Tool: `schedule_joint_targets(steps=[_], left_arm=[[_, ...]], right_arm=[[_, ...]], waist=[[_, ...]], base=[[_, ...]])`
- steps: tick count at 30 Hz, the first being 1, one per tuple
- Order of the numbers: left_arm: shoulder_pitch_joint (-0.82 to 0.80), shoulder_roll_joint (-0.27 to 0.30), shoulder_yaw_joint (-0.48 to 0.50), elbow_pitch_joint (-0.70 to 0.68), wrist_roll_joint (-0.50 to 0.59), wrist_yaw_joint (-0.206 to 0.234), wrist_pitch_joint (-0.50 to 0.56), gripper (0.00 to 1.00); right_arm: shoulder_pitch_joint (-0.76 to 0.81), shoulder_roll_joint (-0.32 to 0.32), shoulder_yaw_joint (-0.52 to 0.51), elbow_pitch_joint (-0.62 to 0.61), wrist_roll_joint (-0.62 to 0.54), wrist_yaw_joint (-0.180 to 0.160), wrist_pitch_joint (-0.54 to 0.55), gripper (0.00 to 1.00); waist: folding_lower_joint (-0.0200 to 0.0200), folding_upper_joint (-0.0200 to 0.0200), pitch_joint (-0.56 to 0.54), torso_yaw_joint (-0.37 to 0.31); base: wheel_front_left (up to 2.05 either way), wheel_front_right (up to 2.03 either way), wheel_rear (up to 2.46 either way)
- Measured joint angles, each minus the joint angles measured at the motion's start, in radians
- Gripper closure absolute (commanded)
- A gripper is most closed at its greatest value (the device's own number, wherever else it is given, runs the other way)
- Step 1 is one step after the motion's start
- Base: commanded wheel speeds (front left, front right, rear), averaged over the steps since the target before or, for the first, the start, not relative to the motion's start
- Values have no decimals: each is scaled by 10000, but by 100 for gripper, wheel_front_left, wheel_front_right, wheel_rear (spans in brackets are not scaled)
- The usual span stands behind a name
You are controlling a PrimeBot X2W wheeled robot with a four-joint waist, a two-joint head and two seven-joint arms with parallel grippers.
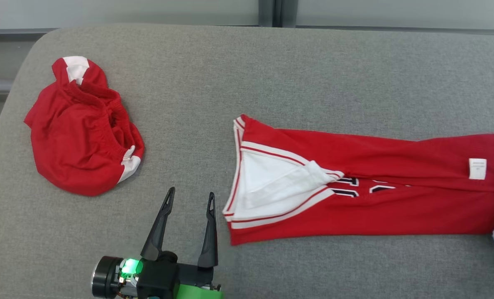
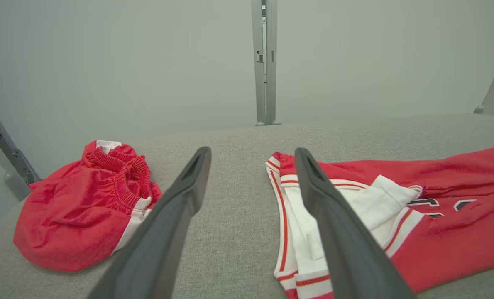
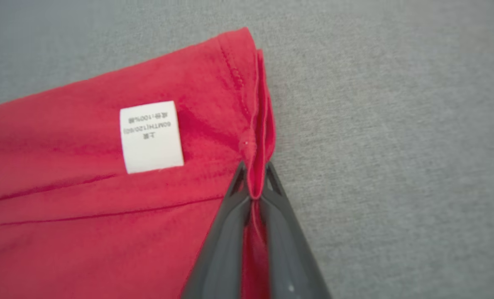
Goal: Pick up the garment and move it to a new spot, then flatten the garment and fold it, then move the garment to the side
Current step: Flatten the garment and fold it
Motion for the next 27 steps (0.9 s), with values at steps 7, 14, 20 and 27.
schedule_joint_targets(steps=[7,14,20,27], left_arm=[[-128,-6,13,21,100,-19,0,0],[-224,-4,73,86,234,-121,0,0],[-238,-6,23,226,238,-151,0,0],[-327,-4,-117,320,261,-134,0,0]], right_arm=[[-337,-1722,-82,272,-545,-17,13,100],[-831,-2598,-52,-343,-953,-25,500,100],[-954,-2525,-360,-1900,-1154,-27,1544,100],[71,-1279,-1944,-5377,-2479,-29,3053,100]], waist=[[0,0,193,-386],[0,0,303,-749],[0,0,237,-916],[0,0,104,-753]], base=[[0,0,0],[0,0,0],[0,0,0],[0,0,0]])
